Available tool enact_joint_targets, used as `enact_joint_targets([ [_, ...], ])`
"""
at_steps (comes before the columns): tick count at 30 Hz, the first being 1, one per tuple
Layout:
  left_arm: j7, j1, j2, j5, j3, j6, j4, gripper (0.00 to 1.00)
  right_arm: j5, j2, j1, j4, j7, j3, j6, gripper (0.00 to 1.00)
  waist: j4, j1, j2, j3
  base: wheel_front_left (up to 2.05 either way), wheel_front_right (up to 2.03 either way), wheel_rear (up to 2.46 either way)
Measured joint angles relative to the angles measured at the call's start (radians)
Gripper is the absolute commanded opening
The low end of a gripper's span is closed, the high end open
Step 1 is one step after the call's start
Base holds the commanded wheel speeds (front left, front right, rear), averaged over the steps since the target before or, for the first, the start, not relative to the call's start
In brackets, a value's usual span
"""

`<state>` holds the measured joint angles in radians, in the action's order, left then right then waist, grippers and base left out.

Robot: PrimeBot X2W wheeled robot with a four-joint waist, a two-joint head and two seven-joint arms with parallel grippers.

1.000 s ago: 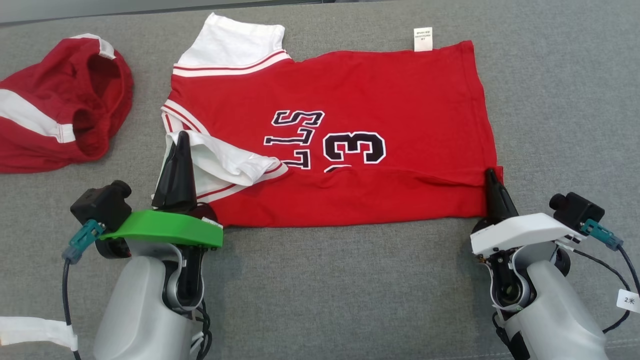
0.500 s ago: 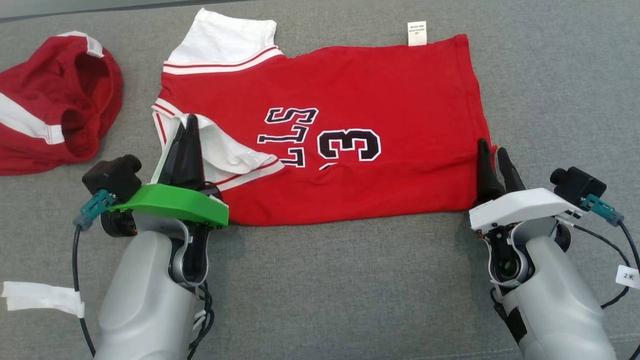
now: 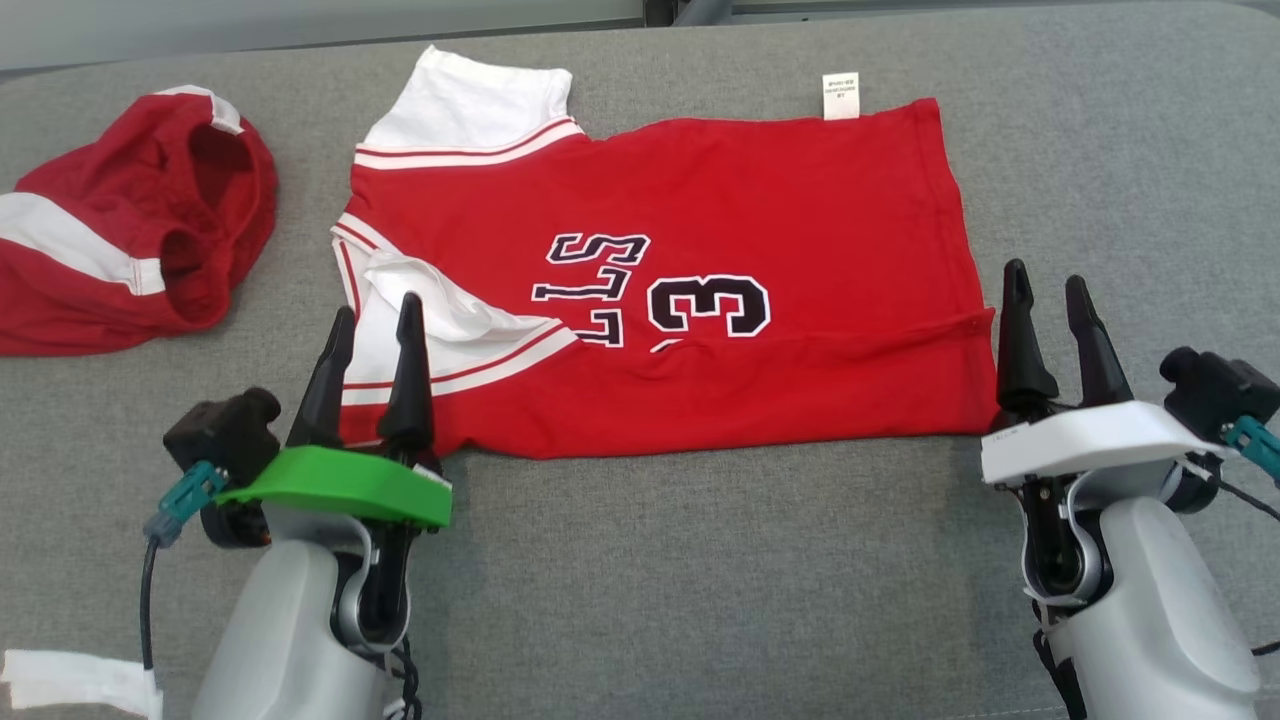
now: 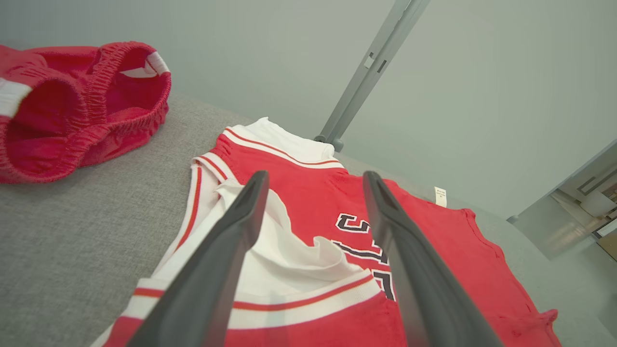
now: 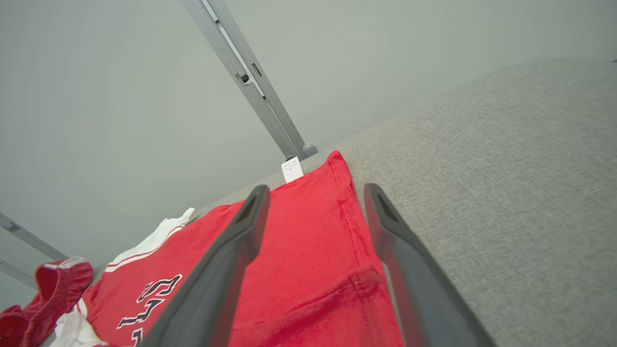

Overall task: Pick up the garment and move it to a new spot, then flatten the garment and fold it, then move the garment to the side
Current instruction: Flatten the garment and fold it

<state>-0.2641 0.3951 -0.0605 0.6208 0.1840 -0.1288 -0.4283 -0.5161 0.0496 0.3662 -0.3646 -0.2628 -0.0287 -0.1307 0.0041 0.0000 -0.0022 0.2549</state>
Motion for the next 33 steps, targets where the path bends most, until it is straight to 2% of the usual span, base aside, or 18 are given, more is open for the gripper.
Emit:
enact_joint_targets([
  [7,0.000,-0.126,-0.048,-0.007,-0.027,0.000,0.009,1.00,0.082,0.000,-0.136,0.111,0.000,-0.025,0.000,1.00,0.015,0.0000,0.0000,-0.049,0.00,0.00,0.00],
  [14,0.088,-0.192,-0.086,0.006,-0.044,0.044,-0.030,1.00,0.087,0.000,-0.209,0.146,0.000,-0.018,0.000,1.00,0.018,0.0000,0.0000,-0.091,0.00,0.00,0.00],
  [22,0.148,-0.182,-0.086,0.029,-0.045,0.068,-0.095,1.00,0.078,0.000,-0.213,0.146,0.000,-0.004,0.000,1.00,-0.006,0.0000,0.0000,-0.077,0.00,0.00,0.00],
  [30,0.160,-0.123,-0.088,0.047,-0.057,0.086,-0.186,1.00,0.081,0.000,-0.207,0.143,0.000,0.000,0.000,1.00,-0.040,0.0000,0.0000,-0.051,0.00,0.00,0.00],
  [31,0.164,-0.116,-0.088,0.049,-0.057,0.086,-0.194,0.95,0.081,0.000,-0.207,0.142,0.000,0.000,0.000,1.00,-0.044,0.0000,0.0001,-0.048,0.00,0.00,0.00],
  [33,0.172,-0.102,-0.092,0.052,-0.056,0.088,-0.209,0.69,0.086,0.000,-0.206,0.137,0.000,0.000,0.000,1.00,-0.051,0.0000,0.0000,-0.043,0.00,0.00,0.00],
])
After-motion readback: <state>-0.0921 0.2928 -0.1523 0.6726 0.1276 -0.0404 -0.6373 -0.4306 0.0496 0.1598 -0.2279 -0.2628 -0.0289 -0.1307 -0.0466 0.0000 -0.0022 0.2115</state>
